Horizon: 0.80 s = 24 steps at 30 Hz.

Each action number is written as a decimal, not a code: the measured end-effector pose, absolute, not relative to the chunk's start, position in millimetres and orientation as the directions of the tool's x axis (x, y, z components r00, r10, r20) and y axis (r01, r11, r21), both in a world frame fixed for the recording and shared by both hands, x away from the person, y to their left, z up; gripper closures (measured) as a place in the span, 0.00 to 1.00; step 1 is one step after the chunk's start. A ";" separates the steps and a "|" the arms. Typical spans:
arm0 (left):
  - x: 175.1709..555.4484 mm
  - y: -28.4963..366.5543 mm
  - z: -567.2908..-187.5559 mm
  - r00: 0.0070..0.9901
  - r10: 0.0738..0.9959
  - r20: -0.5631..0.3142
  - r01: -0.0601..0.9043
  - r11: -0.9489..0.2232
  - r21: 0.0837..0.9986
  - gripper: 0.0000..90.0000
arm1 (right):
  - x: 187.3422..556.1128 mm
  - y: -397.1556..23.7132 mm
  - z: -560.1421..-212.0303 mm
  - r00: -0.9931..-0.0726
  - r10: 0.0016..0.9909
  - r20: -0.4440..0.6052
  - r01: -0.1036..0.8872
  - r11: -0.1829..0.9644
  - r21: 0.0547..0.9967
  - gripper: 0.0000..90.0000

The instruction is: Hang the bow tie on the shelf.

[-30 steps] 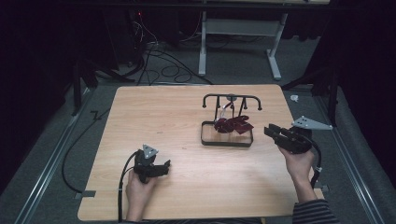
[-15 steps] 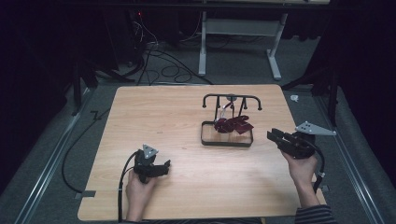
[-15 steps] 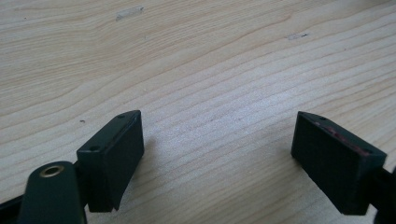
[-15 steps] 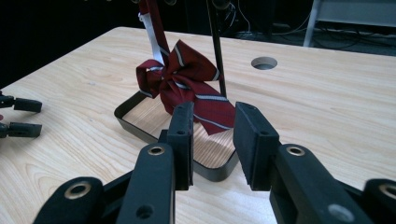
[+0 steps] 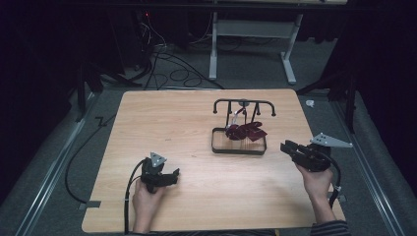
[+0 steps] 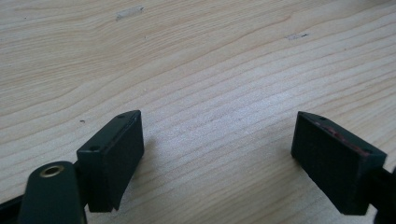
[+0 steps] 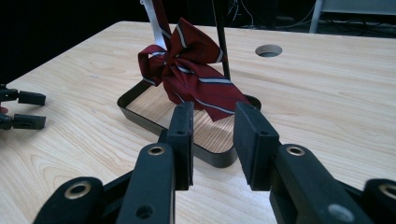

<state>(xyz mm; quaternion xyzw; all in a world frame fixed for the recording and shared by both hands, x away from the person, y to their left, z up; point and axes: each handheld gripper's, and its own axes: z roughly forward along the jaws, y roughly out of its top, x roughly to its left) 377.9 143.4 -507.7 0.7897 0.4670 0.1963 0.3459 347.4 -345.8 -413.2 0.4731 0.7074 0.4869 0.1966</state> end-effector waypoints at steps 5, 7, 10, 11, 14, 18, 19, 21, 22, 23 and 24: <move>377.9 143.3 -507.8 0.487 0.874 -0.013 0.601 -0.324 0.731 0.19 | 345.5 -347.7 -418.4 -0.470 0.861 0.193 0.483 0.069 0.873 0.78; 377.9 143.3 -507.8 0.487 0.874 -0.013 0.601 -0.324 0.731 0.19 | 344.9 -348.3 -420.6 -0.470 0.861 0.196 0.487 0.068 0.871 0.78; 377.9 143.3 -507.8 0.487 0.874 -0.013 0.601 -0.324 0.731 0.19 | 344.2 -348.4 -422.5 -0.467 0.861 0.202 0.492 0.063 0.868 0.78; 377.9 143.3 -507.8 0.487 0.874 -0.013 0.601 -0.324 0.731 0.19 | 344.2 -348.6 -423.2 -0.468 0.860 0.201 0.491 0.064 0.869 0.78; 377.9 143.4 -507.7 0.487 0.873 -0.013 0.602 -0.325 0.730 0.19 | 344.0 -348.6 -424.5 -0.468 0.860 0.202 0.492 0.064 0.868 0.78; 377.8 143.4 -507.7 0.487 0.873 -0.013 0.602 -0.325 0.730 0.19 | 343.8 -348.2 -426.9 -0.469 0.859 0.205 0.496 0.064 0.866 0.78; 377.9 143.3 -507.8 0.487 0.874 -0.013 0.601 -0.324 0.731 0.19 | 343.5 -347.8 -427.5 -0.467 0.859 0.209 0.499 0.061 0.864 0.78; 377.9 143.3 -507.8 0.487 0.874 -0.013 0.601 -0.324 0.731 0.19 | 343.7 -347.3 -428.8 -0.469 0.859 0.204 0.498 0.067 0.865 0.78; 377.9 143.3 -507.8 0.487 0.873 -0.013 0.601 -0.324 0.731 0.19 | 343.8 -346.9 -429.7 -0.470 0.859 0.204 0.498 0.068 0.864 0.78; 377.9 143.3 -507.8 0.487 0.874 -0.013 0.601 -0.324 0.731 0.19 | 343.8 -346.3 -430.5 -0.469 0.859 0.205 0.502 0.068 0.862 0.78; 377.9 143.3 -507.8 0.487 0.874 -0.013 0.601 -0.324 0.731 0.19 | 344.1 -346.0 -431.6 -0.470 0.859 0.202 0.503 0.072 0.861 0.78</move>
